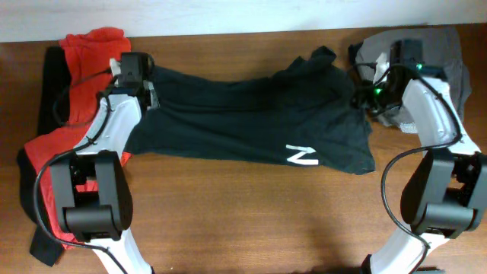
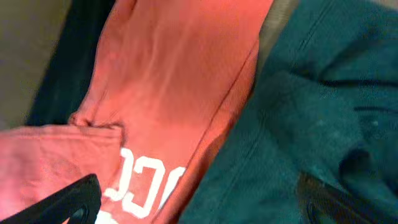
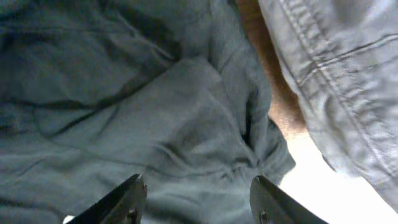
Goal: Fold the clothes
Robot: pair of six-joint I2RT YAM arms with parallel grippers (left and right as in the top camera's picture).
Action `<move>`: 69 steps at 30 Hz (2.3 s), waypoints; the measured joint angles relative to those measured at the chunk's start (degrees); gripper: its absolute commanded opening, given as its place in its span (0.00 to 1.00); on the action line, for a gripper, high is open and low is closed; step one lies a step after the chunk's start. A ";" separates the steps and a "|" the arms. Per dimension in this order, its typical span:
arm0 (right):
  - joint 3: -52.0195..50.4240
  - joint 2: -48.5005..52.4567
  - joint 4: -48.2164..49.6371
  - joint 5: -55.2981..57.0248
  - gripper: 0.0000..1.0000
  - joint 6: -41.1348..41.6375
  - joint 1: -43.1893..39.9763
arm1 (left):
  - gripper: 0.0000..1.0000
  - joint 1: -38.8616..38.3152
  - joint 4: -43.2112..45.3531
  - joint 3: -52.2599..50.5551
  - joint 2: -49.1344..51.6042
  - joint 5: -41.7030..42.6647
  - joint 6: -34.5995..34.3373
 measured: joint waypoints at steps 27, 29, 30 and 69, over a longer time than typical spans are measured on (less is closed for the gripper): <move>23.47 1.14 -7.13 -0.61 0.73 -10.38 6.91 | 0.99 1.68 -7.13 32.81 11.65 25.53 16.11; 23.47 1.38 -7.15 -0.59 0.73 -10.43 7.69 | 0.99 2.34 -5.92 32.81 15.04 25.40 16.20; 23.47 1.38 -7.13 -0.61 0.73 -10.49 8.04 | 0.99 2.54 -5.53 32.79 16.37 25.07 16.20; 23.47 1.38 -11.28 -0.61 0.73 -10.49 11.02 | 0.76 3.04 3.87 32.81 29.57 26.01 18.10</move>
